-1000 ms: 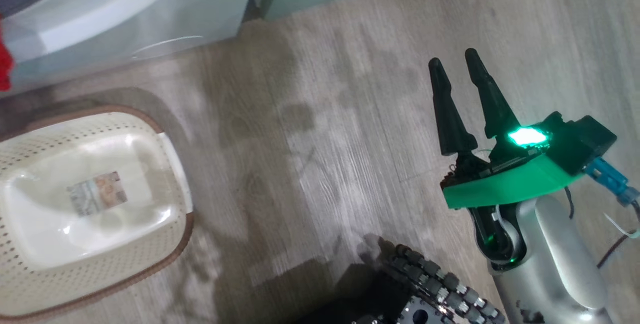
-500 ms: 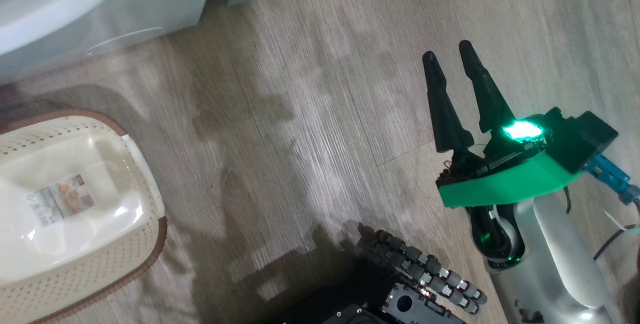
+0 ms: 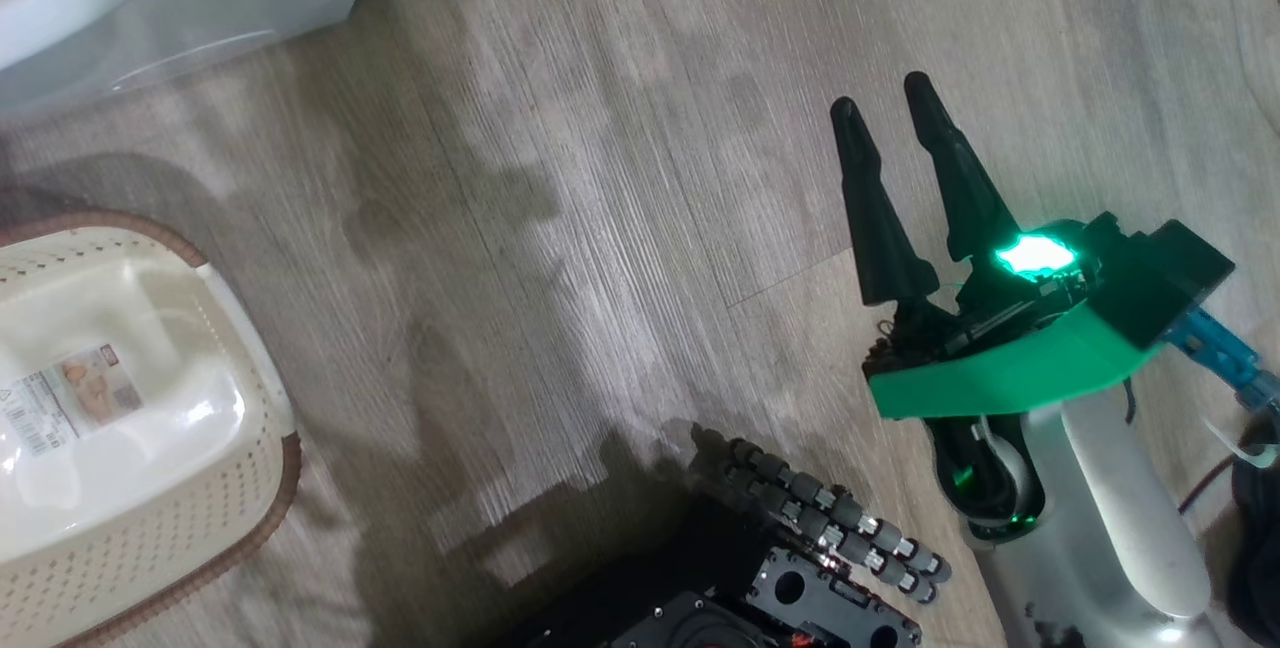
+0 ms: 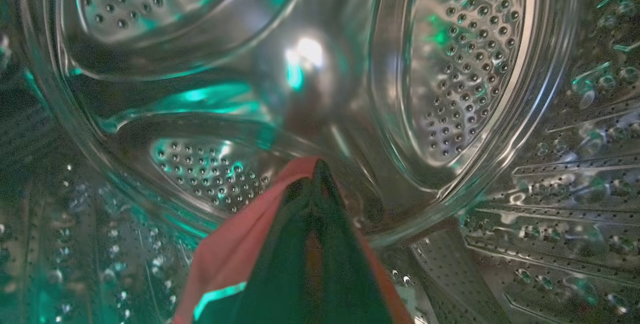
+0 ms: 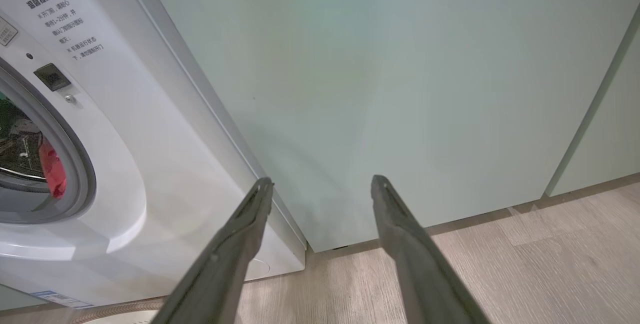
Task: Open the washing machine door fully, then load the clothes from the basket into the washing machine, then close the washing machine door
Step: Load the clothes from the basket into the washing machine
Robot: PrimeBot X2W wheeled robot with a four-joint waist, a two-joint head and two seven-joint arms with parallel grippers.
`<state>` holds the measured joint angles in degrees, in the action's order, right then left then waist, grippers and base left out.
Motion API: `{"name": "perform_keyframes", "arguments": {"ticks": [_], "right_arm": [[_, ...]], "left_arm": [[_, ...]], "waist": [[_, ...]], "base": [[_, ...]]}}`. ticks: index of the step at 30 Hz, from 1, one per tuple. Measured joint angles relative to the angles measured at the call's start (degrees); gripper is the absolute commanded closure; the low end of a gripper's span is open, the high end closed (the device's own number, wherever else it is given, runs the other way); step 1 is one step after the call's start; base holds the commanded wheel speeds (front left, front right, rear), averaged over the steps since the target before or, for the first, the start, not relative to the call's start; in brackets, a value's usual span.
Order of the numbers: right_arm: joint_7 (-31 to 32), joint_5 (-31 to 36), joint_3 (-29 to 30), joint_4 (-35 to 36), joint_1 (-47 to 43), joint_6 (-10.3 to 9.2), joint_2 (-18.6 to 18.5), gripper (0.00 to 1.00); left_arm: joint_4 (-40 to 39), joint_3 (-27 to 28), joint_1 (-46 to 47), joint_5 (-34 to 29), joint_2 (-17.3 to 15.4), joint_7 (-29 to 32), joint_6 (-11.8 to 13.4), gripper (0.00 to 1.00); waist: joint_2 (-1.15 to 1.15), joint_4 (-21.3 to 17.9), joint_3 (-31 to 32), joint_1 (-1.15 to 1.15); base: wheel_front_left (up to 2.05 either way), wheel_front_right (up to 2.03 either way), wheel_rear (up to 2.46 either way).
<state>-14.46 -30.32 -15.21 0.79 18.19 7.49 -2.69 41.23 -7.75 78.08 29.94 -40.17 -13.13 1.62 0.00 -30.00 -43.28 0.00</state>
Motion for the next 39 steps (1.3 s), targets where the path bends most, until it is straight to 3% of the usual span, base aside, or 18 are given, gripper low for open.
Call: {"name": "perform_keyframes", "arguments": {"ticks": [14, 15, 16, 17, 28, 39], "right_arm": [[0.0, 0.01, -0.04, 0.21, 0.02, 0.0, 0.01, 0.0], [0.0, 0.01, -0.05, 0.18, 0.02, 0.0, 0.01, 0.0], [0.0, 0.01, -0.05, 0.14, 0.02, 0.0, 0.01, 0.0], [0.0, 0.01, -0.04, 0.12, 0.02, 0.0, 0.01, 0.0], [0.0, 1.86, 2.0, -0.94, -0.05, 0.0, 0.01, 0.0], [0.0, 6.25, 5.37, -2.96, -1.75, 0.0, -0.01, 0.0]], "left_arm": [[9.31, -1.91, -4.32, -1.71, 1.35, -1.33, -2.0, 1.0], [9.54, -2.18, -4.41, -2.13, 1.36, -1.34, -1.99, 0.73], [9.72, -2.32, -4.4, -2.37, 1.4, -1.53, -1.99, 0.24], [9.79, -2.47, -4.4, -2.4, 1.44, -1.57, -1.98, 0.0], [7.17, -2.92, -11.48, -3.21, 5.11, -1.57, -1.16, 0.0], [-9.65, 1.87, -29.42, -1.69, 11.87, -1.57, 2.71, 0.0]], "waist": [[0.0, 1.96, -0.1, 0.0], [0.0, 2.13, 0.04, 0.0], [0.0, 2.3, 0.23, 0.0], [0.0, 2.47, 0.41, 0.0], [0.0, 5.13, 4.1, 0.0], [0.0, 10.13, 9.2, -0.01]], "base": [[0.0, 0.0, 0.0], [0.0, 0.0, 0.0], [0.0, 0.0, 0.0], [0.0, 0.0, 0.0], [0.0, 0.0, 0.0], [0.0, 0.0, 0.0]]}}
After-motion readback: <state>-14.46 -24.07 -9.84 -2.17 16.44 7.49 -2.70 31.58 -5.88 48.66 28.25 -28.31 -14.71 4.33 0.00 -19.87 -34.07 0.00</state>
